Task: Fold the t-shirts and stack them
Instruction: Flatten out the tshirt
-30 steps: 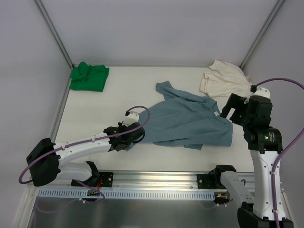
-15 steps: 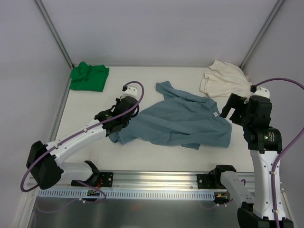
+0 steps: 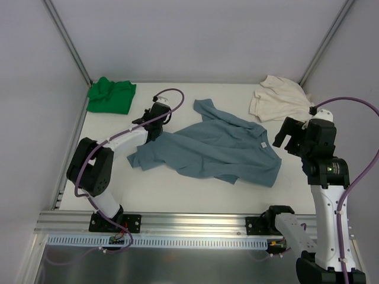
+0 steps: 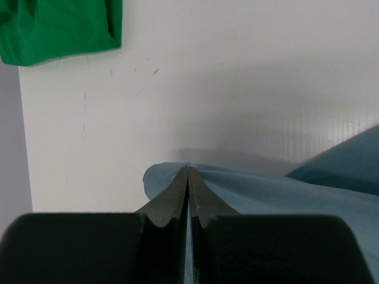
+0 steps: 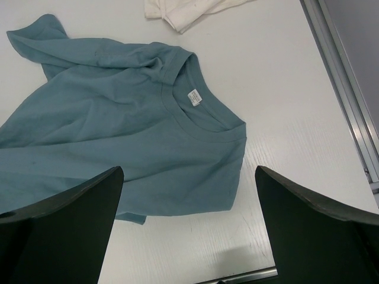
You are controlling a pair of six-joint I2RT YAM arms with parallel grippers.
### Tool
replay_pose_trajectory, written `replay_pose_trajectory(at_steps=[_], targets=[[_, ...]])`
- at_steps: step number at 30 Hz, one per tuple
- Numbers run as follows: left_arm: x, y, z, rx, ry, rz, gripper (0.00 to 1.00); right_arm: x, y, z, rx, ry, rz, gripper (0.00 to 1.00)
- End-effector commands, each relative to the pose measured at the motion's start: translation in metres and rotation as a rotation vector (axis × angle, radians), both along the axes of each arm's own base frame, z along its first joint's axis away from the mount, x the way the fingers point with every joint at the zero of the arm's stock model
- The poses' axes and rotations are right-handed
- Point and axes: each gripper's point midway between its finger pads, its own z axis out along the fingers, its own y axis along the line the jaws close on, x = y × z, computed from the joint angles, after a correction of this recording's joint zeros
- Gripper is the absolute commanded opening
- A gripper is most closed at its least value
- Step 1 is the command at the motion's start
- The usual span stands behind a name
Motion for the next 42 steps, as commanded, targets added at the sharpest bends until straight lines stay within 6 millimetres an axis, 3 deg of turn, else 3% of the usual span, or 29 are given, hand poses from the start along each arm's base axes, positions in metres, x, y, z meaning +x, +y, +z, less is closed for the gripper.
replay_pose_trajectory(at_steps=[1,5,6,10,14,16,18,19,20,22,24,25,26,27,28,29,30,31,33,34,35,37,38,40,41,42], targets=[[0.028,-0.011,0.056,-0.093,-0.147,-0.009,0.0,0.001,-0.002,0.009,-0.01,-0.045,0.0,0.99],[0.047,-0.013,0.096,-0.09,-0.227,-0.039,0.0,0.002,0.0,0.007,-0.002,-0.036,0.008,1.0],[0.053,-0.011,0.087,-0.055,-0.2,-0.031,0.0,0.003,0.002,0.007,0.003,-0.036,0.013,0.99],[0.066,-0.015,0.095,-0.039,-0.204,-0.048,0.0,0.0,0.002,0.006,0.002,-0.039,0.016,1.0],[0.065,-0.041,0.145,-0.143,-0.29,-0.096,0.0,0.001,0.0,0.007,-0.004,-0.045,0.009,0.99],[0.069,-0.046,0.16,-0.125,-0.302,-0.114,0.0,0.002,0.002,0.007,0.005,-0.039,0.016,0.99],[0.083,-0.044,0.15,-0.07,-0.282,-0.121,0.0,0.003,0.004,0.004,0.011,-0.03,0.024,0.99],[0.092,-0.044,0.158,-0.07,-0.301,-0.111,0.0,0.003,0.004,0.004,0.012,-0.031,0.026,1.0],[0.099,-0.045,0.142,-0.042,-0.258,-0.108,0.0,0.003,0.004,0.004,0.01,-0.034,0.027,0.99],[0.111,-0.051,0.155,-0.053,-0.279,-0.112,0.0,0.002,0.002,0.005,0.002,-0.037,0.019,0.99],[0.127,-0.062,0.149,-0.049,-0.281,-0.148,0.0,0.002,0.002,0.006,-0.005,-0.035,0.022,1.0],[0.141,-0.063,0.171,-0.06,-0.327,-0.139,0.0,0.002,0.002,0.006,-0.007,-0.03,0.021,1.0],[0.152,-0.065,0.136,-0.032,-0.244,-0.138,0.0,0.001,0.002,0.006,-0.006,-0.027,0.024,0.99],[0.16,-0.064,0.131,-0.068,-0.242,-0.11,0.0,0.002,0.003,0.005,-0.006,-0.022,0.027,0.99],[0.172,-0.058,0.136,-0.095,-0.26,-0.086,0.43,0.002,0.003,0.004,-0.004,-0.021,0.03,0.99],[0.182,-0.057,0.105,-0.082,-0.207,-0.074,0.79,0.003,0.004,0.003,-0.003,-0.016,0.033,0.99],[0.186,-0.054,0.098,-0.07,-0.202,-0.052,0.98,0.003,0.005,0.002,-0.002,-0.016,0.037,0.99],[0.188,-0.051,0.087,-0.052,-0.195,-0.038,0.99,0.003,0.005,0.002,-0.003,-0.013,0.041,0.99],[0.187,-0.042,0.09,-0.035,-0.23,0.002,0.99,0.003,0.008,0.002,-0.009,-0.012,0.053,1.0],[0.178,-0.037,0.074,-0.02,-0.201,0.002,0.99,0.003,0.009,0.001,-0.009,-0.009,0.058,0.99],[0.17,-0.033,0.101,-0.037,-0.257,0.006,0.99,0.003,0.01,0.002,-0.007,-0.012,0.062,0.99],[0.155,-0.021,0.103,-0.01,-0.262,0.007,0.99,0.004,0.013,0.002,0.003,-0.016,0.073,0.99],[0.144,-0.015,0.125,-0.019,-0.283,0.009,0.99,0.004,0.015,0.001,0.011,-0.013,0.082,0.99],[0.122,0.0,0.112,-0.009,-0.191,0.005,0.99,0.004,0.017,0.001,0.019,-0.015,0.09,1.0],[0.113,0.005,0.116,-0.033,-0.178,0.01,0.99,0.004,0.019,0.002,0.025,-0.019,0.097,0.99],[0.104,0.021,0.1,-0.028,-0.132,0.035,0.99,0.004,0.019,0.003,0.028,-0.022,0.097,0.99]])
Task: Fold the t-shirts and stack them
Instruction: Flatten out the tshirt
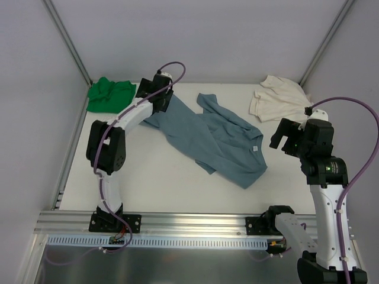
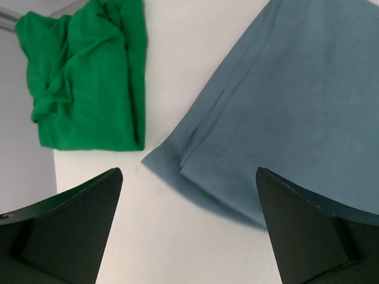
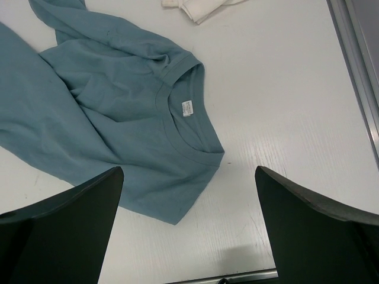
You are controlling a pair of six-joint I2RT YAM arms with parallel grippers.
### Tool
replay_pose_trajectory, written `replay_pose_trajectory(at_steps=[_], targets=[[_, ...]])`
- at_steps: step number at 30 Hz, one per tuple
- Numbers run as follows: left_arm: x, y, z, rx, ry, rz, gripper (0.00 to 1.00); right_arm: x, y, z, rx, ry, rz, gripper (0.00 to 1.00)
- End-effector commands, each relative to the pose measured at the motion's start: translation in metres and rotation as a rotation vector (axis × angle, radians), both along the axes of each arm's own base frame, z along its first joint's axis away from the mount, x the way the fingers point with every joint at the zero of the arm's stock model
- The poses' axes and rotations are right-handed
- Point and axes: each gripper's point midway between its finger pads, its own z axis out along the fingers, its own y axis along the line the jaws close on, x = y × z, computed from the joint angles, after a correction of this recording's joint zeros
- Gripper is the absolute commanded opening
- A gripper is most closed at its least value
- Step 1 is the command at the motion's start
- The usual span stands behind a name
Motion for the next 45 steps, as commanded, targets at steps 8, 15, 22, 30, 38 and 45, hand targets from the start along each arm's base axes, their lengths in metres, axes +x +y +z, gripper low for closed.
replay_pose_trajectory(at_steps=[8,15,22,30,38,45], targets=[[-0.039,0.048,0.014,-0.33,0.089,0.087,0.95,-0.001,0.006,0.014,0.007,-0.053,0.04,0.99],[-0.04,0.026,-0.017,-0.699,0.236,0.117,0.89,-0.001,0.005,0.013,-0.001,-0.05,0.035,1.0],[-0.05,-0.002,-0.019,-0.853,0.286,0.083,0.88,0.004,0.008,0.01,0.013,-0.038,0.042,0.99],[-0.054,-0.005,-0.041,-0.886,0.313,0.129,0.87,0.001,0.007,0.01,0.006,-0.042,0.039,0.99],[-0.055,0.01,-0.068,-0.823,0.295,0.183,0.87,-0.001,0.005,0.011,-0.002,-0.042,0.037,0.99],[-0.052,0.017,-0.075,-0.8,0.257,0.208,0.87,0.0,0.006,0.009,-0.002,-0.036,0.039,0.99]])
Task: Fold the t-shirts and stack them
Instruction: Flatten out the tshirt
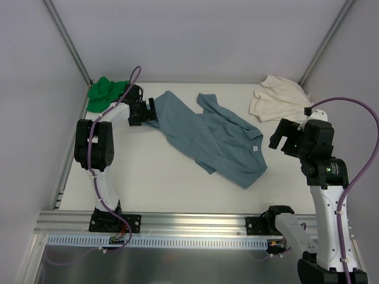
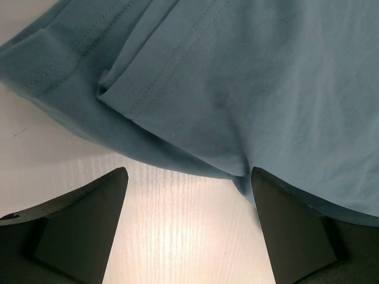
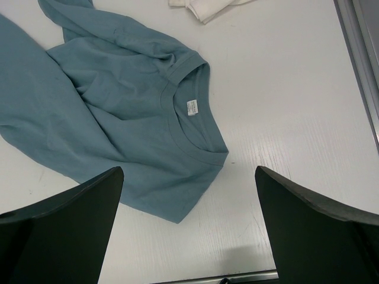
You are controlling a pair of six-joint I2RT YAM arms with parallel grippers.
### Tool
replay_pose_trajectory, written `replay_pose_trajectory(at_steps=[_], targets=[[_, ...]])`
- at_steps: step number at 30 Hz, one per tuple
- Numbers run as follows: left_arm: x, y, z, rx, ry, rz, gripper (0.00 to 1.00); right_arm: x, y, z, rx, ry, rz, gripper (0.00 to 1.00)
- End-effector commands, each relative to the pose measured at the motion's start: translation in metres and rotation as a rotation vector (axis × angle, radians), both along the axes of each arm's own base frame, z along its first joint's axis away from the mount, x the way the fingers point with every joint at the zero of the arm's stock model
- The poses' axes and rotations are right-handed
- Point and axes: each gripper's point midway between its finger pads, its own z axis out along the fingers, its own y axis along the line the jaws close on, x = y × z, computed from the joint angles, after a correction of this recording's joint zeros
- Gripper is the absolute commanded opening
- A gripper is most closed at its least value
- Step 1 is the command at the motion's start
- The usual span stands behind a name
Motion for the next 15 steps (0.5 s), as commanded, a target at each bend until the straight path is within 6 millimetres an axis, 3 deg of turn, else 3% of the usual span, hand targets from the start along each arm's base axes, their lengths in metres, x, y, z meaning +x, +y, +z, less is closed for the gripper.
replay_pose_trajectory(at_steps=[1,8,15], targets=[[0.01,0.0,0.006,-0.017,-0.05,0.038,0.87,0.001,0.0,0.007,-0.015,-0.03,0.013,1.0],[0.022,-0.014,0.024,-0.092,-0.087,0.028,0.86,0.003,0.001,0.007,-0.014,-0.026,0.014,1.0],[0.031,-0.016,0.019,-0.108,-0.088,0.04,0.86,0.003,0.001,0.005,-0.016,-0.021,0.013,0.99]])
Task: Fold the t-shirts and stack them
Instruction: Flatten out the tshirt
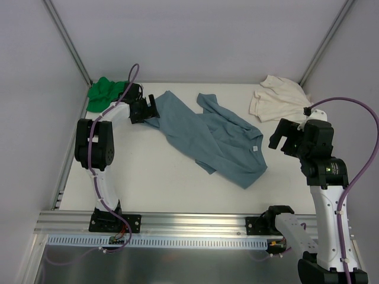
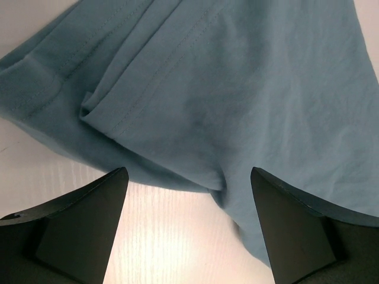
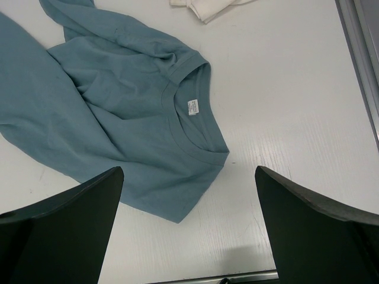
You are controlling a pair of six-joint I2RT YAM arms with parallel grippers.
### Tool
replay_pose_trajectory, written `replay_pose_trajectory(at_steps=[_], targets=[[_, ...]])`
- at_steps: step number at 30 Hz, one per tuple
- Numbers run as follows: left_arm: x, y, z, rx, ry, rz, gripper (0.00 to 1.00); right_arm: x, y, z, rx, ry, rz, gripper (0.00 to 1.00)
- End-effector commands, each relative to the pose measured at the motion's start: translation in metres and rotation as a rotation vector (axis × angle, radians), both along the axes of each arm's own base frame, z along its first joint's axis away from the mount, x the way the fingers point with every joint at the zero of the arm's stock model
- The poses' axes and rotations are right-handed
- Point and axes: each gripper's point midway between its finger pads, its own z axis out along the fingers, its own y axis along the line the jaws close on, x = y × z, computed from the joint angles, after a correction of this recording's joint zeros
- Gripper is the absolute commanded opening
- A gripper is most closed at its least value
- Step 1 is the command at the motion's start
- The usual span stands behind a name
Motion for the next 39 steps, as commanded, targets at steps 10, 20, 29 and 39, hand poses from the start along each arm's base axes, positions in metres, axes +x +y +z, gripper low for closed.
replay_pose_trajectory(at_steps=[10,20,29,39], targets=[[0.031,-0.002,0.001,-0.02,-0.061,0.042,0.86,0.004,-0.001,0.003,-0.026,-0.011,0.01,0.99],[0.038,-0.005,0.031,-0.059,-0.126,0.058,0.86,0.005,0.0,0.001,-0.029,-0.003,0.011,1.0],[0.049,-0.009,0.048,-0.089,-0.148,0.073,0.85,0.005,-0.001,0.002,-0.036,-0.007,0.01,0.99],[0.05,-0.006,0.034,-0.049,-0.108,0.063,0.86,0.005,-0.001,0.002,-0.046,-0.004,0.012,0.99]])
